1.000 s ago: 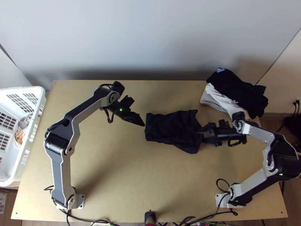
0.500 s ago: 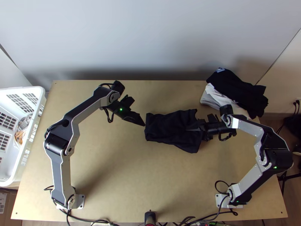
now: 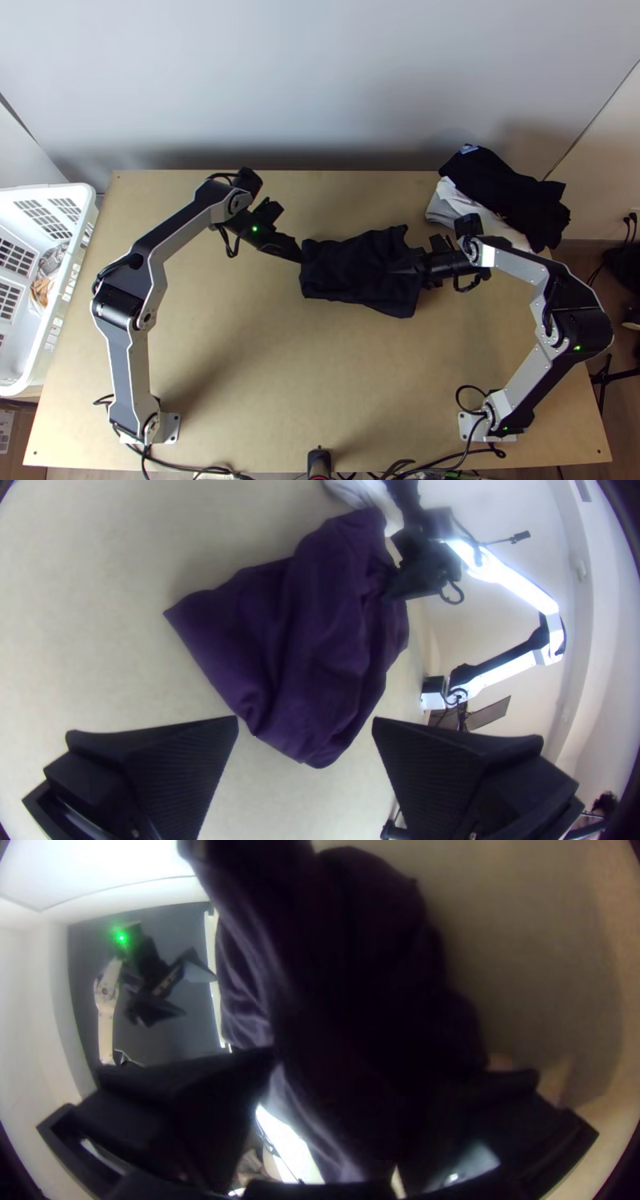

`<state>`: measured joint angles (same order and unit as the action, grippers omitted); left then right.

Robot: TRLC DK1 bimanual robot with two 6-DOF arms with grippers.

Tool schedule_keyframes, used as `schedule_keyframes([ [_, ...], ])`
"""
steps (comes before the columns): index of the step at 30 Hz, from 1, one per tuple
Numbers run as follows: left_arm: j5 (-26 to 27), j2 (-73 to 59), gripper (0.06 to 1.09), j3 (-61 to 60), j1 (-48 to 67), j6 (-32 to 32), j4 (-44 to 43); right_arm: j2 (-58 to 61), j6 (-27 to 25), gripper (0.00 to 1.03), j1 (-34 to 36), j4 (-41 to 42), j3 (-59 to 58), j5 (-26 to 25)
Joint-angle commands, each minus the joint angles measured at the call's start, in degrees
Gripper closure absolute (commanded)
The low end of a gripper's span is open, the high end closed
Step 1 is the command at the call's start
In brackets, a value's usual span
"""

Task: Fold the t-shirt

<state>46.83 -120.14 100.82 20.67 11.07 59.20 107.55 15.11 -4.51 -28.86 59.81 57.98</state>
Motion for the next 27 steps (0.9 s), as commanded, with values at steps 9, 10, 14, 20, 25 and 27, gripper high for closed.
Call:
schedule_keyframes([
  [9, 0.02, 1.40, 0.10, -0.62, -0.80, 0.00, 0.83, -8.67, 2.73, 1.00, -0.58, 1.44, 0.57, -7.97],
  [10, 0.02, 1.40, 0.10, -0.71, -0.80, 0.00, 0.83, -10.60, 2.20, 1.00, -0.76, 1.44, 1.36, -8.93],
  [14, 0.02, 1.40, 0.10, -0.62, -0.63, -0.08, 0.74, -18.16, 1.67, 1.00, -3.92, 1.44, 6.28, -13.77],
  [20, 0.02, 1.31, 0.10, -0.09, 0.25, -0.44, 0.65, -23.52, -0.96, 1.00, -10.52, -0.32, 12.08, -17.63],
  [25, 0.02, 1.40, 0.10, 0.17, 0.25, -0.88, 0.57, -24.31, -1.32, 1.00, -14.47, -0.41, 13.75, -18.78],
  [27, 0.02, 1.48, 0.10, 0.17, 0.16, -0.88, 0.65, -24.23, -1.32, 1.00, -15.61, -0.41, 14.90, -18.78],
])
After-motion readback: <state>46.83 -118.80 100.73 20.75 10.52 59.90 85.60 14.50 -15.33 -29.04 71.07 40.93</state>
